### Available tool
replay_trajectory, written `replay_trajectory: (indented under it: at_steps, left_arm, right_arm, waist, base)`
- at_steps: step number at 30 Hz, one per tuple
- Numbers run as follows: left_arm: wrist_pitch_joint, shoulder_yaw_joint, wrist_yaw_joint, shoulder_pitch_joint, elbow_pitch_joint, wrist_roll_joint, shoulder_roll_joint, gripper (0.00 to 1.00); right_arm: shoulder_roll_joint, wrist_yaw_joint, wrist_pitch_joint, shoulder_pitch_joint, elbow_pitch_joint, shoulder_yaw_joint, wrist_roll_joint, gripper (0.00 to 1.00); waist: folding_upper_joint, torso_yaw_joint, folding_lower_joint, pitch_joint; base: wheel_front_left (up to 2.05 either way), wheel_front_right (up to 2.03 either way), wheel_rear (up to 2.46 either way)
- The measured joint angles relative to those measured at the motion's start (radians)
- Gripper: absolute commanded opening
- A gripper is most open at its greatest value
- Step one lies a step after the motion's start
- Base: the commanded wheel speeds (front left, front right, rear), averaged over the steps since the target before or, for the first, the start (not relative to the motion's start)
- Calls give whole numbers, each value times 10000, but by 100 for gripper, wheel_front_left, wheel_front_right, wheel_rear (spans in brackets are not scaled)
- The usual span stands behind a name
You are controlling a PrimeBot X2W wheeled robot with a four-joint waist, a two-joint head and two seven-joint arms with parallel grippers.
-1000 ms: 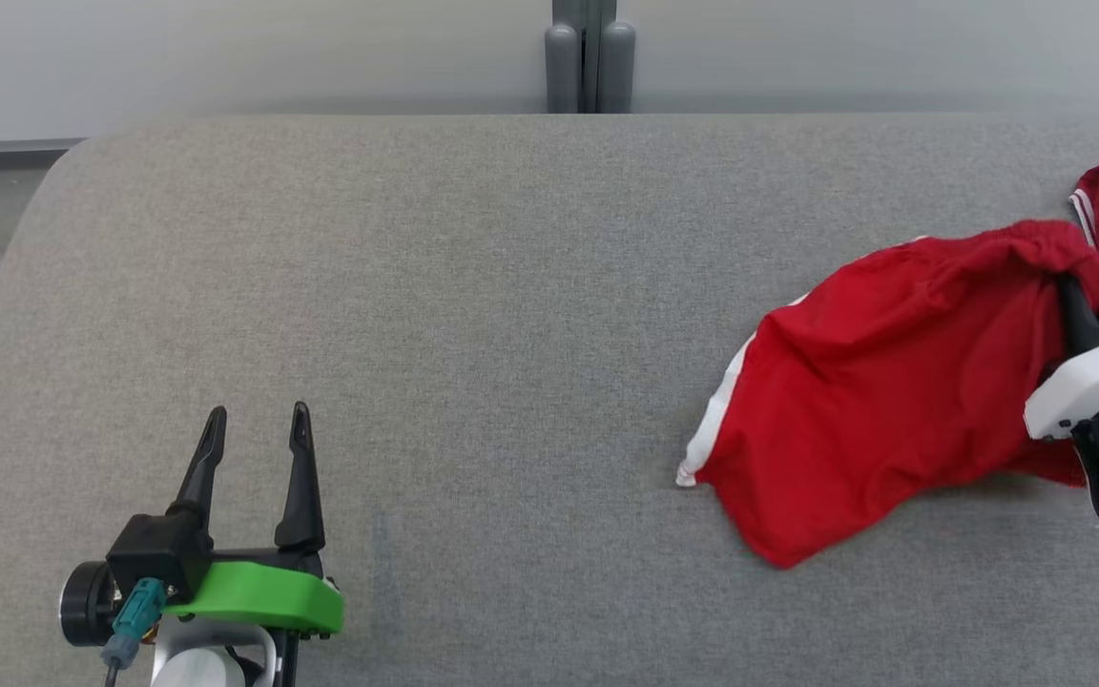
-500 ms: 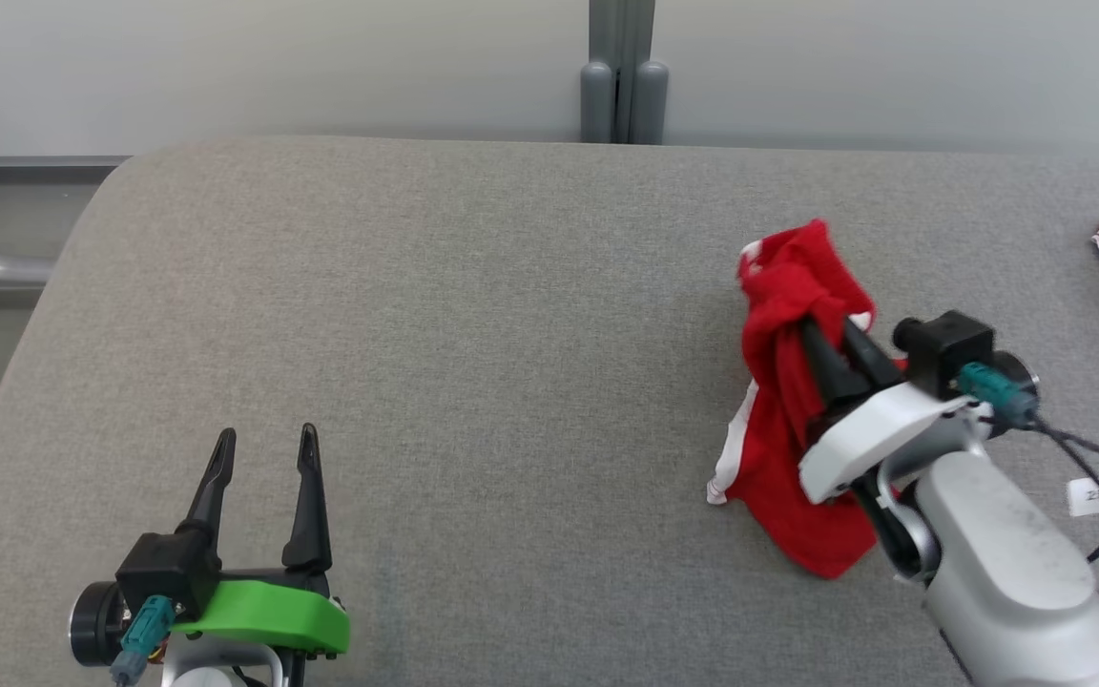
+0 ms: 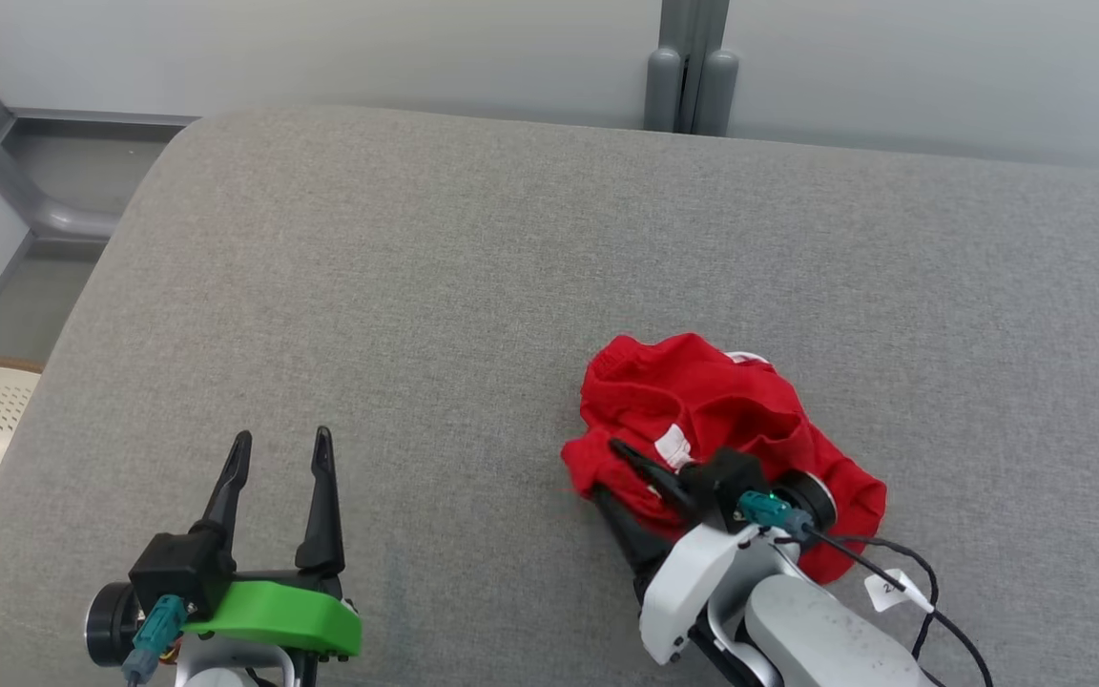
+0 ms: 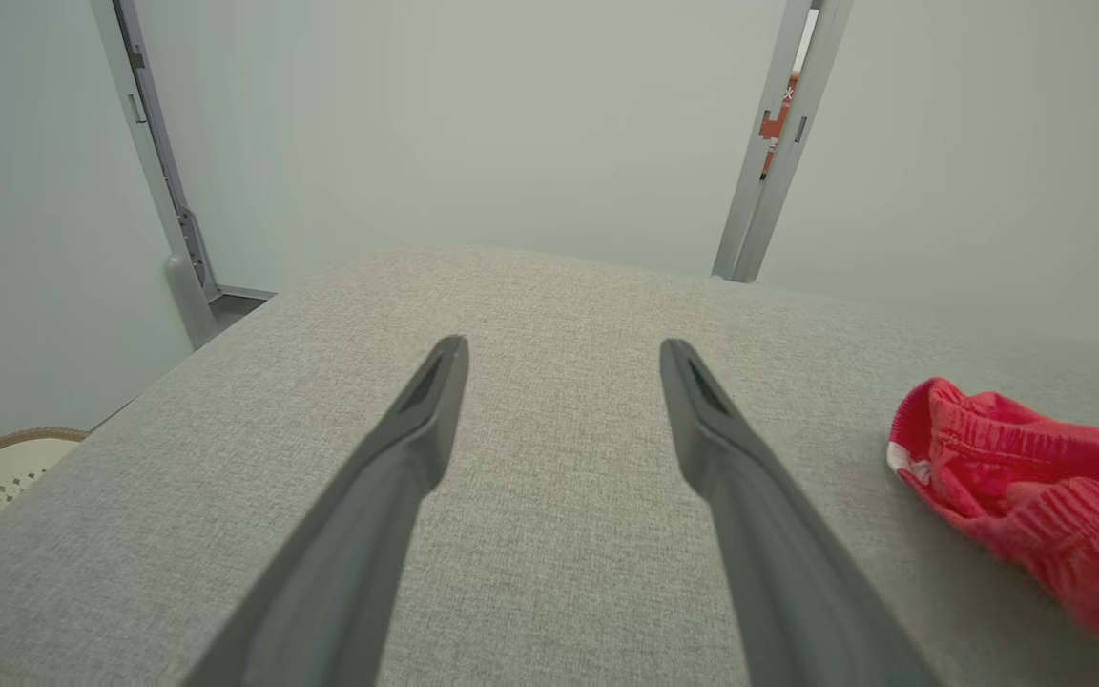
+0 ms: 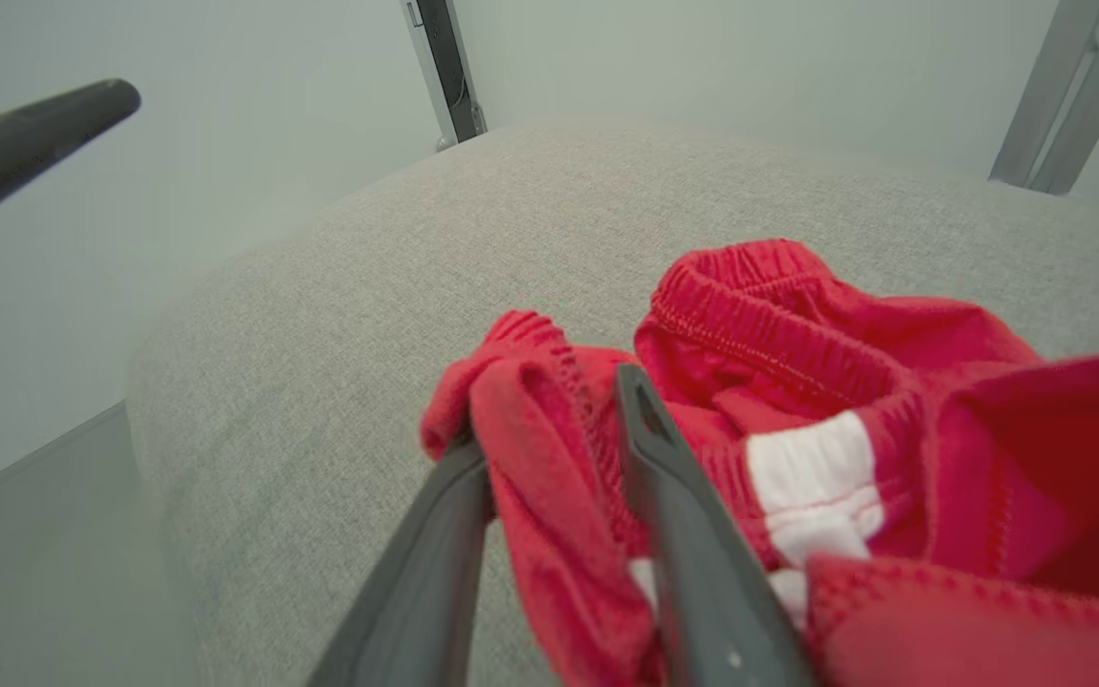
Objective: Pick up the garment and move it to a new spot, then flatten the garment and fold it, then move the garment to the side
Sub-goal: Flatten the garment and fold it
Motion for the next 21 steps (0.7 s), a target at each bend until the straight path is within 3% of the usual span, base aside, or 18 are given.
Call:
replay_trajectory:
  at_steps: [6, 16, 21]
  left_arm:
    - [0, 96, 86, 3, 17, -25, 2, 100]
    - [0, 205, 161, 85, -48, -21, 0, 100]
    - [0, 270, 157, 155, -121, 8, 0, 100]
  right_arm:
    - [-15, 0, 0, 39, -366, 50, 155, 100]
    - [-1243, 0, 0, 1025, -2393, -1507, -211, 100]
    - [-1432, 0, 0, 1647, -2897, -1856, -405, 100]
  waist:
    - [0, -52, 0, 17]
    - [0, -521, 0, -190]
    - [0, -675, 0, -214]
  base:
    - [0, 0, 0]
    - [0, 0, 0]
    - [0, 0, 0]
